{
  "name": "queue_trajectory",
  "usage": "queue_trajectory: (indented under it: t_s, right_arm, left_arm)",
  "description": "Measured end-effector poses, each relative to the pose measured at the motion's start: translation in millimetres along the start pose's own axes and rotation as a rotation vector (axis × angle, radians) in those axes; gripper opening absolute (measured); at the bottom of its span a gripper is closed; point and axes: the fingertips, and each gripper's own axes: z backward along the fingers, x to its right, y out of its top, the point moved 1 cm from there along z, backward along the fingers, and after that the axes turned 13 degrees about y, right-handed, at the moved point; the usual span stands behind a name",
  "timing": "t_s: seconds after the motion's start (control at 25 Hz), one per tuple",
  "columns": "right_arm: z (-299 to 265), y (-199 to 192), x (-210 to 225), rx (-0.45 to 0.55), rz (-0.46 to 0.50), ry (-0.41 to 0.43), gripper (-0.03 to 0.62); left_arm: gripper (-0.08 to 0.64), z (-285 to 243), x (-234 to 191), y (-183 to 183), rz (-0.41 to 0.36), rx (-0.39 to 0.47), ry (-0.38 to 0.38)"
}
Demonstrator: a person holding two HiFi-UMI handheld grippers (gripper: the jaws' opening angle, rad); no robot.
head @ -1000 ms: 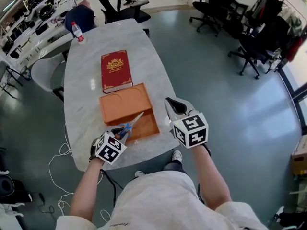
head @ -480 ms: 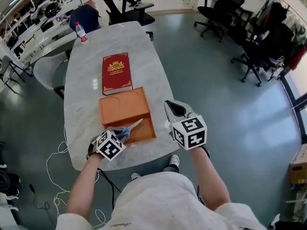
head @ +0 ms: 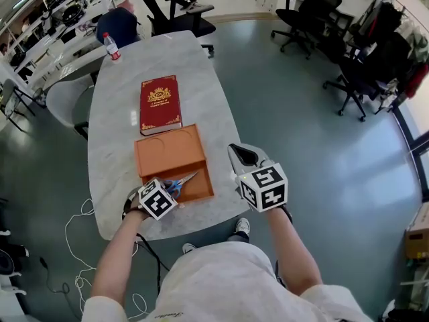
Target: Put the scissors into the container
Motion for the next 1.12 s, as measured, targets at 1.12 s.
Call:
queue_trajectory:
  t_s: [1.12]
  right_arm:
    - [-4, -12, -3, -0.041, -0.005, 0.041, 0.005]
  left_arm:
    - [0.081, -7, -5, -7, 0.042, -0.043, 0.016]
